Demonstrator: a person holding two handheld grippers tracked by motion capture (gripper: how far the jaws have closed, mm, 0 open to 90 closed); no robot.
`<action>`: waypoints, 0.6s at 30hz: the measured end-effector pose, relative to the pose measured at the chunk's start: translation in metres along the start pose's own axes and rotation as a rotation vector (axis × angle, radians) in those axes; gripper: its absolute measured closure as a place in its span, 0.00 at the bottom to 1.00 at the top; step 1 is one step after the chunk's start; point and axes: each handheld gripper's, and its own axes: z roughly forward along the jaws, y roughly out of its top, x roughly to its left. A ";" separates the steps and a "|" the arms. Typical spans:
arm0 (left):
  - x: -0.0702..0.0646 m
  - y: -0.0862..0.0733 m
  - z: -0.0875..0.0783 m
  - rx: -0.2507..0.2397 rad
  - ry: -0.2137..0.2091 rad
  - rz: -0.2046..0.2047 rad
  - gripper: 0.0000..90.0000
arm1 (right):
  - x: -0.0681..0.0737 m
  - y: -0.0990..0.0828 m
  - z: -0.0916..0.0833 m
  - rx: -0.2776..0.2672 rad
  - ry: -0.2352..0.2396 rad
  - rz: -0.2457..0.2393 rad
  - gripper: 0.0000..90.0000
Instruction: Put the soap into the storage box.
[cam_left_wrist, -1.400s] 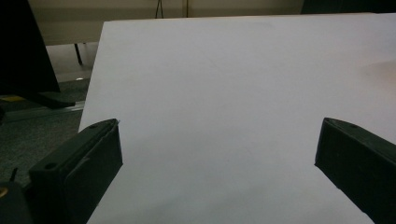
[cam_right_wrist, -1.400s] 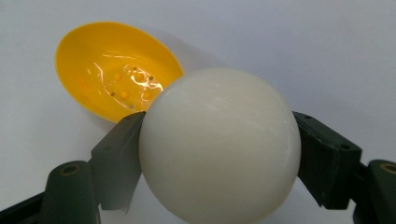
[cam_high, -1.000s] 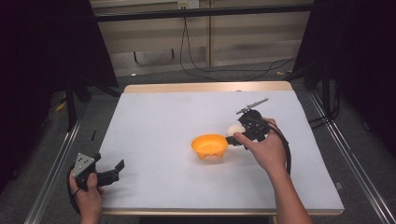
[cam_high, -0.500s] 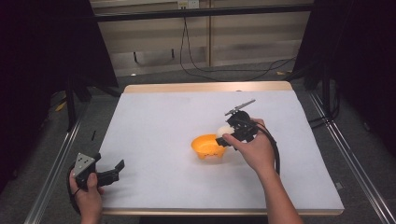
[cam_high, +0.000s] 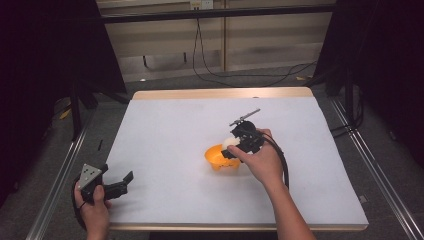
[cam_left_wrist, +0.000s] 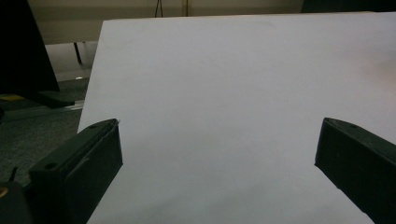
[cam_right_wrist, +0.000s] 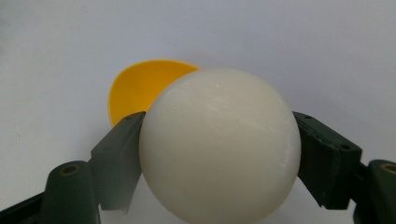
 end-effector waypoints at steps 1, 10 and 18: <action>0.000 0.000 0.000 0.000 0.000 0.003 0.01 | 0.000 0.000 0.001 0.000 -0.004 -0.002 0.27; 0.000 0.000 0.000 -0.001 -0.004 -0.003 0.01 | 0.005 0.001 0.016 0.035 -0.020 0.007 0.27; 0.001 0.000 0.000 0.001 -0.005 -0.003 0.01 | 0.008 0.003 0.023 0.060 -0.021 0.029 0.27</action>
